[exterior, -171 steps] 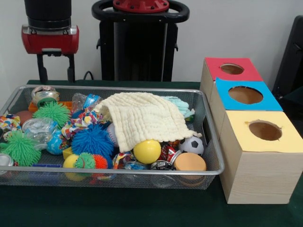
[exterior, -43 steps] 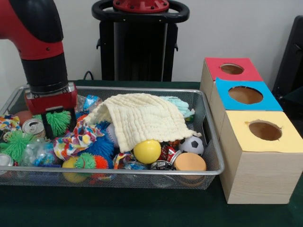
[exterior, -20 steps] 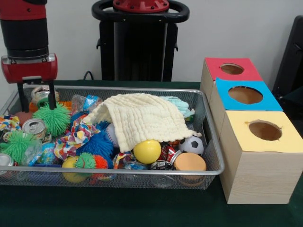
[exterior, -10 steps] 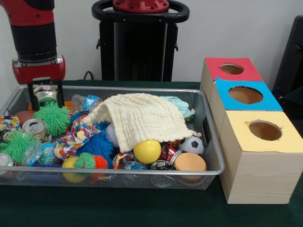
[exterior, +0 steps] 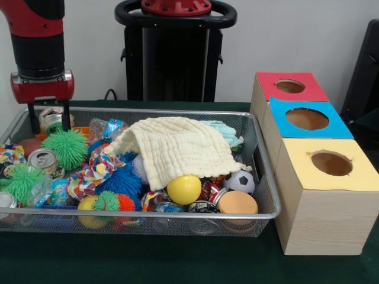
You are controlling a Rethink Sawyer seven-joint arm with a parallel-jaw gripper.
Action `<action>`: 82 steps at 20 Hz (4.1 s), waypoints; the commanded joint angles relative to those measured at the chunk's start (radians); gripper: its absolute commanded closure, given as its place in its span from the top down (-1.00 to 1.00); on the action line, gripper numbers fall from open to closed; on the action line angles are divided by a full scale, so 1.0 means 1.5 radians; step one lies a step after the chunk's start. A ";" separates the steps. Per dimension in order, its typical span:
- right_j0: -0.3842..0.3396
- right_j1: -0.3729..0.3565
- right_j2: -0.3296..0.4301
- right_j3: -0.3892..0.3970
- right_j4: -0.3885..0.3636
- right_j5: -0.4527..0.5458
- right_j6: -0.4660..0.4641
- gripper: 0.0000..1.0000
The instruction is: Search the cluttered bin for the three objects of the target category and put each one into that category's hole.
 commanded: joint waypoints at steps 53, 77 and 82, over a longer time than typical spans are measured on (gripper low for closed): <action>-0.086 0.159 0.204 -0.061 -0.011 -0.038 -0.155 1.00; -0.021 0.004 0.144 0.037 0.018 0.009 -0.007 1.00; -0.008 0.031 0.102 0.014 -0.003 0.006 -0.005 1.00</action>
